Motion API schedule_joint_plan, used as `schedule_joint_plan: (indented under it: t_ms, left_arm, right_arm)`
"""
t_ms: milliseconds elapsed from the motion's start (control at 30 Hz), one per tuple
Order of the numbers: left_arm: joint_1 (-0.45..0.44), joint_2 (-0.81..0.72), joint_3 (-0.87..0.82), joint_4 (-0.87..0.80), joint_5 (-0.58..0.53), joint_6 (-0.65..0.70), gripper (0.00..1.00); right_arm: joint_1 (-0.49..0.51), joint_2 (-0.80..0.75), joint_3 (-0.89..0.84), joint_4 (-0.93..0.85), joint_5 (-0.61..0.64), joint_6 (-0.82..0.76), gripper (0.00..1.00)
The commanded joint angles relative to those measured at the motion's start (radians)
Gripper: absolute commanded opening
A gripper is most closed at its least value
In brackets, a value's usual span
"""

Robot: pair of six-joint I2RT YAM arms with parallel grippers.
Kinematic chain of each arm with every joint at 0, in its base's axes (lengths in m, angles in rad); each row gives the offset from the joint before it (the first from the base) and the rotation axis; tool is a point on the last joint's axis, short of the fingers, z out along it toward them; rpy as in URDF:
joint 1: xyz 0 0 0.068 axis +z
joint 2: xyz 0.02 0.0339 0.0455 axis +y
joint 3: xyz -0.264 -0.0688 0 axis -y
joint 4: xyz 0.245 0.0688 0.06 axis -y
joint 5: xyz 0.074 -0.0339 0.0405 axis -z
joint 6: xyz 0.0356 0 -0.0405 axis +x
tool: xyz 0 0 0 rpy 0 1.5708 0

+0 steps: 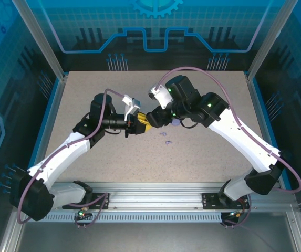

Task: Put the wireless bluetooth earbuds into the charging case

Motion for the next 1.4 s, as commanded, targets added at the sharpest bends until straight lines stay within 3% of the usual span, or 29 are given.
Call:
schedule_joint_plan:
  t_ms: [0, 367, 833, 1367]
  left_arm:
    - [-0.007, 0.004, 0.036, -0.007, 0.002, 0.03, 0.19]
    - [-0.007, 0.01, 0.037, -0.006, -0.047, 0.021, 0.19]
    - [-0.005, 0.01, 0.034, 0.02, -0.096, -0.005, 0.19]
    - [0.001, -0.002, 0.019, 0.06, -0.103, -0.04, 0.19]
  right_arm:
    - [0.01, 0.01, 0.038, -0.036, 0.057, 0.008, 0.59]
    - [0.01, -0.015, 0.026, -0.052, 0.079, 0.006, 0.6]
    - [0.012, -0.035, -0.002, -0.042, 0.013, -0.011, 0.6]
    - [0.012, -0.066, -0.033, -0.058, 0.097, -0.004, 0.6]
